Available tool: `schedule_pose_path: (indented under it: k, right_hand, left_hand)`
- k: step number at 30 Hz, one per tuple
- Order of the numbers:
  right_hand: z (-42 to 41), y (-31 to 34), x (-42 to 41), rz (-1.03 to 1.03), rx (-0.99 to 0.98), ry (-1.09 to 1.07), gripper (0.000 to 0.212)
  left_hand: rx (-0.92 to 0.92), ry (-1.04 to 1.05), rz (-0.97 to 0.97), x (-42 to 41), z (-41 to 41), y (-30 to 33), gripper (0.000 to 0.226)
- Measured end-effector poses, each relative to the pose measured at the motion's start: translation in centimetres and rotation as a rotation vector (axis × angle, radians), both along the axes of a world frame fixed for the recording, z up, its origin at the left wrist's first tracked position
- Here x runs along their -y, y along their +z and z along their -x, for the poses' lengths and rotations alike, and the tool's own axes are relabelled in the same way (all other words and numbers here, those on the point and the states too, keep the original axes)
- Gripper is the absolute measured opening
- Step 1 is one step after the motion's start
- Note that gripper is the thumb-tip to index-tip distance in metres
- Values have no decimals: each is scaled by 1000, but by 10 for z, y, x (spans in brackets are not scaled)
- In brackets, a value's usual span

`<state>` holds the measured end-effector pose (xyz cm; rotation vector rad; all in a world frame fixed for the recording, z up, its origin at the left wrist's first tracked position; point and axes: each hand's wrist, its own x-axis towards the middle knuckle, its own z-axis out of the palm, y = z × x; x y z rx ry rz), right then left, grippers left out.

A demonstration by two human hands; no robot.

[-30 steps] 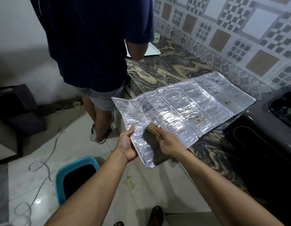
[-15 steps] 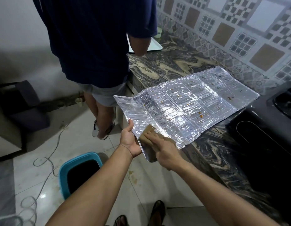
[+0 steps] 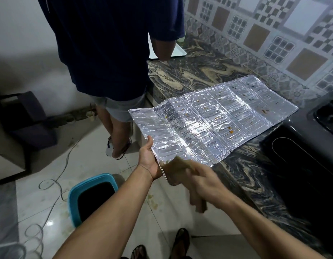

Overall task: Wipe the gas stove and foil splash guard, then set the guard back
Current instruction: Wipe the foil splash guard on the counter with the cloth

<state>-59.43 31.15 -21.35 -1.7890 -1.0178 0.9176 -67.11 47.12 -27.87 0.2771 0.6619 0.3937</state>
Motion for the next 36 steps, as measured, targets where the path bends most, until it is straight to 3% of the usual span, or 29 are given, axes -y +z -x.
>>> schedule_pose_path:
  k: [3, 6, 9, 13, 15, 17, 20, 25, 27, 29, 31, 34, 36]
  right_hand:
    - [-15, 4, -3, -14, 264, -138, 53]
    - [-3, -12, -3, 168, 222, -19, 71]
    - [11, -24, 4, 181, 395, 129, 53]
    - [21, -16, 10, 168, 548, 289, 44]
    - [21, 0, 12, 227, 504, 369, 43]
    - [12, 21, 11, 365, 324, 405, 45]
    - [-9, 44, 5, 443, 121, 276, 43]
    - [-60, 57, -16, 290, 361, -147, 42]
    - [-80, 42, -28, 281, 545, -198, 31]
    - [-92, 15, -47, 290, 559, -263, 14]
    - [-89, -9, -63, 333, 608, -245, 8]
    - [-69, -38, -74, 417, 740, -87, 20]
    - [-49, -43, -76, 338, 720, 20, 31]
  left_hand:
    - [27, -37, 4, -1, 1, 0, 76]
    - [-16, -84, 10, -3, 1, 3, 75]
    - [-73, -73, -5, -1, 1, 8, 60]
    - [-40, -122, 34, -4, 1, 1, 74]
    - [6, -126, 44, -4, 1, -5, 78]
    - [39, -137, 30, -4, 2, -7, 80]
    - [9, -134, -21, -8, 5, -7, 71]
    - [-32, 3, -53, -22, 10, -4, 50]
    - [-53, 42, -41, -26, 11, -2, 45]
    - [-83, 58, -32, -26, 10, -1, 44]
    - [-101, 67, -24, -26, 9, -1, 43]
    - [-108, 81, -39, -26, 9, 1, 42]
    - [-117, 82, -56, -26, 8, 2, 42]
